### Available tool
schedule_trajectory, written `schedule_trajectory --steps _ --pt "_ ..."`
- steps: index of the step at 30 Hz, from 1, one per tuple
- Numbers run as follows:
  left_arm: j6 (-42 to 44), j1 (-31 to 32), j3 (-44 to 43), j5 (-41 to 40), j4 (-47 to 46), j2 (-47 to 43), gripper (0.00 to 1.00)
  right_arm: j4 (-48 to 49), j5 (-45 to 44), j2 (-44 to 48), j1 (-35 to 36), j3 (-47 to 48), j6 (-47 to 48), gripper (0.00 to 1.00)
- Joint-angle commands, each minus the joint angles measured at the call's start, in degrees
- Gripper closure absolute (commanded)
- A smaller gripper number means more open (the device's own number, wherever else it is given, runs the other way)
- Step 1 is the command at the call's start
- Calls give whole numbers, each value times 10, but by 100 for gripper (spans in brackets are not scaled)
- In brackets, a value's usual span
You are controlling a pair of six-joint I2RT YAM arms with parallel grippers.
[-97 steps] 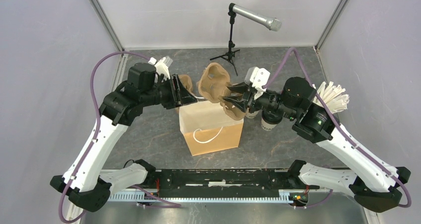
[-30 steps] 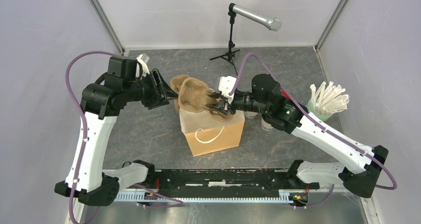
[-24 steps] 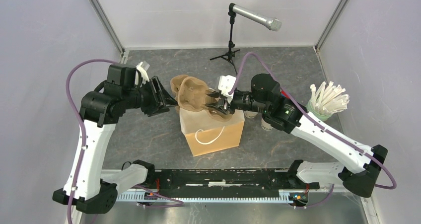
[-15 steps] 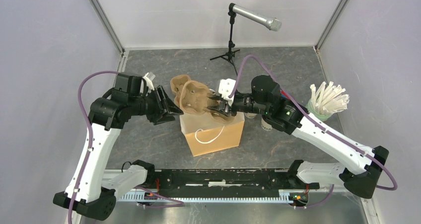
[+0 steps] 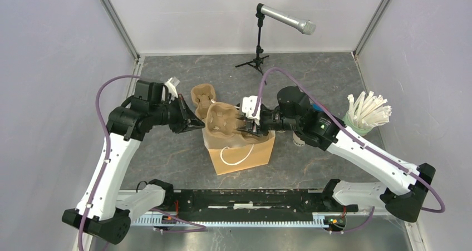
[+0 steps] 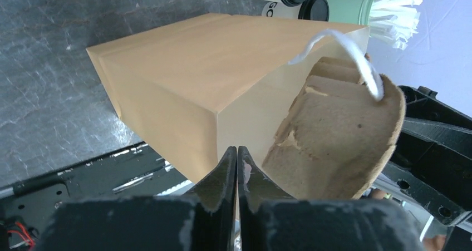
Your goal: Pack the takeout coffee
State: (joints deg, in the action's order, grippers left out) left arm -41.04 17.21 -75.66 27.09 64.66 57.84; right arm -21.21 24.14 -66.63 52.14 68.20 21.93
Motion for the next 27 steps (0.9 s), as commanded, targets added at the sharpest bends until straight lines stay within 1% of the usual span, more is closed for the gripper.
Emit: schedule_trajectory --steps 1,2,10,11,13,16,17,19,23,27 --pt "41 -2 -2 21 -44 12 96 -40 10 -4 4 39 4 61" --pt "44 -2 -5 22 -45 15 97 -41 9 -2 5 40 1 61" --pt "52 -2 -39 23 -48 40 97 -89 -18 -11 26 58 2 61" --pt "49 -2 -48 15 -40 43 93 -95 -23 -12 28 56 6 61" --pt "47 -2 -72 -12 -10 49 80 -108 -31 -17 29 60 16 61" --pt "50 -2 -106 -59 40 54 69 -129 -40 -28 29 72 26 60" --pt "51 -2 -112 -69 50 54 67 -135 -42 -30 29 73 27 60" --pt "50 -2 -111 -65 53 53 64 -145 -45 -35 28 73 31 60" --pt "39 -2 -90 -29 43 52 60 -155 -50 -42 29 73 33 60" --pt "20 -2 -56 9 8 42 57 -165 -57 -50 29 75 37 60"
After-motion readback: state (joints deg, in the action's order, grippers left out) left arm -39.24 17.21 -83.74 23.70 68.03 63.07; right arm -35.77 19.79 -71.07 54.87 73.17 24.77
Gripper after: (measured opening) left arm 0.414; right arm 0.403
